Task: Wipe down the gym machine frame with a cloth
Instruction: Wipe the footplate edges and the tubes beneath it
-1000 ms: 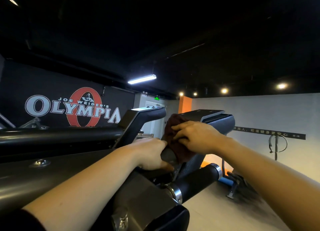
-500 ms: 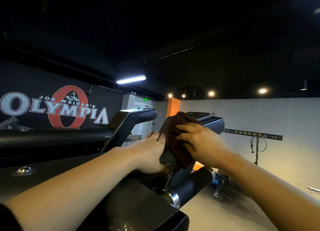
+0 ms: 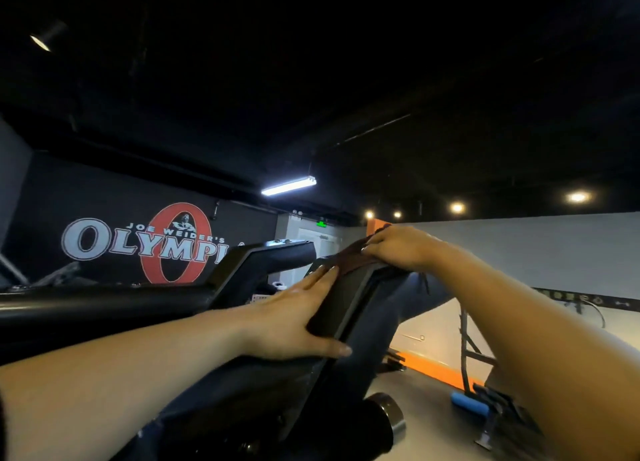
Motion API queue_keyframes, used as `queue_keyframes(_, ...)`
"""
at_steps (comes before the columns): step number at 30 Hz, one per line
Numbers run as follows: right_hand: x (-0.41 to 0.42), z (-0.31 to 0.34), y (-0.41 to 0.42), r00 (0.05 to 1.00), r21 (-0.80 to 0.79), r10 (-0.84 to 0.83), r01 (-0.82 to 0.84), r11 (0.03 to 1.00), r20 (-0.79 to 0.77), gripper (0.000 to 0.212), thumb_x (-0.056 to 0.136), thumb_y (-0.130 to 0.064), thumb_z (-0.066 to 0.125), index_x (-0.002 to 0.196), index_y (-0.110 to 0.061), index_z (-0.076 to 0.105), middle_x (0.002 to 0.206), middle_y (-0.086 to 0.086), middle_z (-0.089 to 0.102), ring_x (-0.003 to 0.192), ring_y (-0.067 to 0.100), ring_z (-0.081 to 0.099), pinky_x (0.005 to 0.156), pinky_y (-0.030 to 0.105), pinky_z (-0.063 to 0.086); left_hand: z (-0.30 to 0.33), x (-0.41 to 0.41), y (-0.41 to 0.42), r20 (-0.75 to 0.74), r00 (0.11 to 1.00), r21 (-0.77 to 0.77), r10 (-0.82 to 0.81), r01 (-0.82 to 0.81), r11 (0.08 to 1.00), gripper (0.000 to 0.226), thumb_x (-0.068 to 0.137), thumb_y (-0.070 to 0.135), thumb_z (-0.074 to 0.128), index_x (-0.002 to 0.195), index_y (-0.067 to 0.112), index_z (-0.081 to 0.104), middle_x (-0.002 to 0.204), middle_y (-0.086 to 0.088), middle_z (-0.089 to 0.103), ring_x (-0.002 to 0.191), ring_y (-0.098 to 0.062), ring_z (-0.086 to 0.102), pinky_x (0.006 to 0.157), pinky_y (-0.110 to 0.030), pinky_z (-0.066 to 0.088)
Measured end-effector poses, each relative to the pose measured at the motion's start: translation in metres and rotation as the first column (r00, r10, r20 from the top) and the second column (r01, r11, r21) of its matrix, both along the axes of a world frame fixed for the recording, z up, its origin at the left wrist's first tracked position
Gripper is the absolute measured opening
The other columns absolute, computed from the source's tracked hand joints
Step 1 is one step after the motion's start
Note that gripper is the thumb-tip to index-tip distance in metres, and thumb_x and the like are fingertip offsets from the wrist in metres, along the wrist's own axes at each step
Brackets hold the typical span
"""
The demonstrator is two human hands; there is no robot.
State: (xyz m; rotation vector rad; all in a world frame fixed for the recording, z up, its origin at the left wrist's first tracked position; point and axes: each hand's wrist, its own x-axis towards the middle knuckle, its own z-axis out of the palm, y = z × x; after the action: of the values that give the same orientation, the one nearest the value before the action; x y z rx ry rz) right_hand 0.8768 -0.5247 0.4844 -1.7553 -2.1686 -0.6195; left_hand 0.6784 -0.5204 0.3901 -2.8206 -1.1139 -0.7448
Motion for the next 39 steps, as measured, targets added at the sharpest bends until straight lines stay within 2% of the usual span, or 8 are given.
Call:
queue_keyframes(4,-0.013,0.008,0.023,0.994,-0.092,-0.044,0.053,0.994,0.096,0.044,0.105,-0.033,0.031,0.131,-0.01,0.059,0.139,0.01,0.054,0.125,0.026,0.049,0.105,0.034,0.036,-0.003,-0.013,0.003,-0.097,0.993,-0.035,0.068,-0.072,0.997,0.112,0.076,0.07,0.06,0.149,0.038,-0.018,0.158,0.015,-0.021,0.148,-0.006,-0.004,0.122,-0.036,0.011)
queue_keyframes(12,-0.004,-0.023,-0.016,0.952,0.062,0.265,-0.259,0.964,-0.149,0.03,0.103,-0.029,0.043,0.127,-0.028,0.061,0.12,-0.01,0.055,0.107,0.007,0.047,0.094,0.025,0.035,-0.005,-0.012,-0.007,-0.07,0.997,0.064,-0.036,0.04,0.997,0.102,0.083,0.055,0.066,0.153,0.035,-0.006,0.16,0.015,-0.011,0.145,0.001,-0.007,0.117,-0.017,0.001)
queue_keyframes(20,0.009,-0.031,-0.019,0.932,0.176,0.111,-0.052,0.983,-0.344,0.013,0.097,-0.044,0.049,0.105,-0.042,0.059,0.111,-0.005,0.061,0.1,0.013,0.056,0.085,0.029,0.044,-0.003,-0.016,-0.007,-0.135,0.991,0.004,0.008,-0.007,1.0,0.109,0.083,0.053,0.067,0.153,0.021,-0.01,0.162,0.004,-0.014,0.148,-0.011,-0.011,0.121,-0.029,0.0)
queue_keyframes(25,-0.027,-0.048,-0.038,0.928,0.295,0.29,-0.217,0.93,-0.233,0.021,0.092,-0.013,0.061,0.107,-0.027,0.066,0.104,-0.018,0.053,0.102,0.005,0.052,0.087,0.018,0.043,-0.002,-0.022,-0.005,-0.101,0.993,-0.133,0.058,-0.071,0.989,0.121,0.073,0.063,0.071,0.155,0.024,-0.009,0.163,0.005,0.0,0.149,-0.018,0.008,0.121,-0.039,0.016)
queue_keyframes(29,-0.049,-0.066,-0.055,0.918,0.258,0.389,-0.358,0.897,-0.079,0.035,0.088,-0.003,0.058,0.114,-0.026,0.063,0.127,-0.014,0.046,0.123,0.007,0.04,0.102,0.021,0.038,-0.003,-0.03,-0.002,0.024,0.989,-0.356,0.147,-0.129,0.926,0.112,0.045,0.074,0.078,0.14,0.029,0.037,0.137,0.006,0.052,0.124,-0.019,0.051,0.107,-0.043,0.04)
queue_keyframes(32,-0.057,-0.083,-0.047,0.945,0.156,0.179,-0.227,0.961,0.274,0.041,0.095,-0.027,0.051,0.134,-0.039,0.051,0.159,-0.011,0.016,0.141,0.013,0.015,0.113,0.033,0.018,-0.004,-0.031,-0.002,0.005,0.987,-0.367,0.162,-0.149,0.918,0.107,0.026,0.081,0.074,0.12,0.034,0.058,0.115,0.007,0.064,0.106,-0.017,0.061,0.099,-0.04,0.048)
queue_keyframes(34,-0.063,-0.079,-0.037,0.954,0.192,0.047,-0.107,0.976,0.297,0.043,0.098,-0.035,0.044,0.14,-0.044,0.044,0.162,-0.007,0.01,0.147,0.016,0.009,0.117,0.037,0.009,-0.002,-0.032,-0.006,-0.021,0.977,-0.388,0.213,-0.205,0.899,0.103,0.034,0.077,0.078,0.122,0.029,0.058,0.117,0.003,0.063,0.106,-0.02,0.061,0.098,-0.04,0.049)
queue_keyframes(39,-0.083,-0.046,-0.005,0.975,0.146,-0.097,0.068,0.987,0.202,0.043,0.099,-0.035,0.042,0.142,-0.041,0.042,0.154,0.002,0.028,0.131,0.029,0.042,0.101,0.041,0.038,0.007,-0.036,-0.015,0.043,0.96,-0.488,0.276,-0.22,0.845,0.071,0.063,0.048,0.086,0.111,0.011,0.05,0.104,-0.004,0.059,0.105,-0.025,0.059,0.096,-0.041,0.049)
